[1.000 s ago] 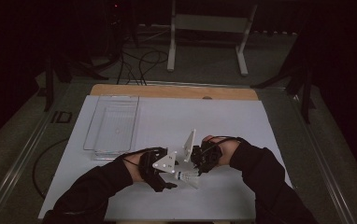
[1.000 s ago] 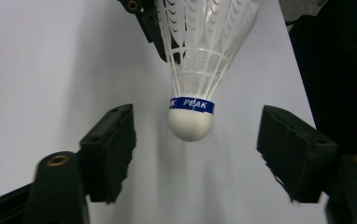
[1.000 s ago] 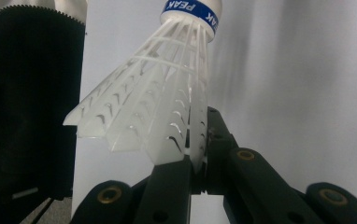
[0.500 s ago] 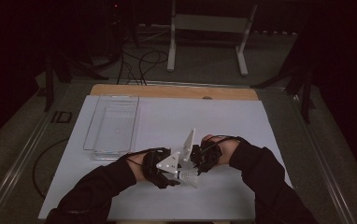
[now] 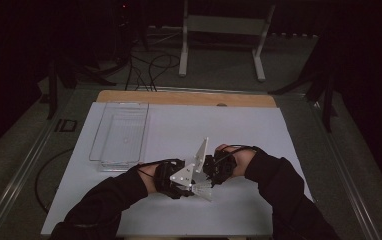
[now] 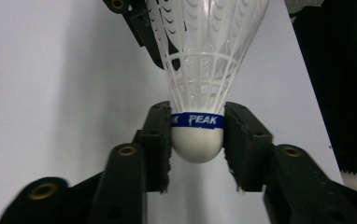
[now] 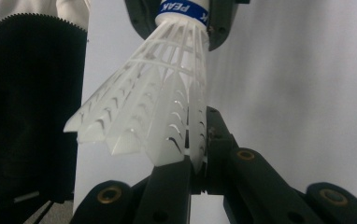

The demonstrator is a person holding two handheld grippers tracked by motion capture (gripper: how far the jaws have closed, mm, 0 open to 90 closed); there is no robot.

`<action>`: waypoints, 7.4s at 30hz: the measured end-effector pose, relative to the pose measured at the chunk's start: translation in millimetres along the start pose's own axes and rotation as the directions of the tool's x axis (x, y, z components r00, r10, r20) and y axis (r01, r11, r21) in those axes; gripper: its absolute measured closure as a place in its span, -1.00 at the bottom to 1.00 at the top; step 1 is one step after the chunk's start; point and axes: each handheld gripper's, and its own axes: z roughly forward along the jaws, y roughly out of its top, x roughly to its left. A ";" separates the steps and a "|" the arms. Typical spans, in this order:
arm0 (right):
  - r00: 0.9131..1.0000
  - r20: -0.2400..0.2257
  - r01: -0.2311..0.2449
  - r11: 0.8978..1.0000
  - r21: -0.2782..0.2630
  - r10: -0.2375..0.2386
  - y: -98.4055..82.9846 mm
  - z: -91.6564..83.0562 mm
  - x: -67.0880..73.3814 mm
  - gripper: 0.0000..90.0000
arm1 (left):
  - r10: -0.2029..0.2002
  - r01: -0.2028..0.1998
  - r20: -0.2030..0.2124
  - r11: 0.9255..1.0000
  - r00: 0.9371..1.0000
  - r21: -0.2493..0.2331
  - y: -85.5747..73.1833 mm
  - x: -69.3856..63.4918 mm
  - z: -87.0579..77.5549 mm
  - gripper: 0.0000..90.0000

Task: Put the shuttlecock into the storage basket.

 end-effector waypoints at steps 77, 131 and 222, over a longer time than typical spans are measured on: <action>0.912 0.228 -0.291 0.930 -0.223 0.340 -63.4 18.3 2.6 -0.80 | -0.265 0.264 0.009 0.962 0.964 0.072 -30.5 13.5 -51.0 0.47; 0.820 0.279 -0.330 0.811 -0.483 0.500 -132.9 35.8 46.9 -0.81 | -0.523 0.532 -0.167 0.847 0.836 0.008 -79.5 42.9 -132.4 0.46; 0.794 0.306 -0.328 0.794 -0.511 0.525 -144.4 48.3 66.0 -0.81 | -0.747 0.774 -0.351 0.627 0.565 -0.087 -175.9 43.5 -168.4 0.46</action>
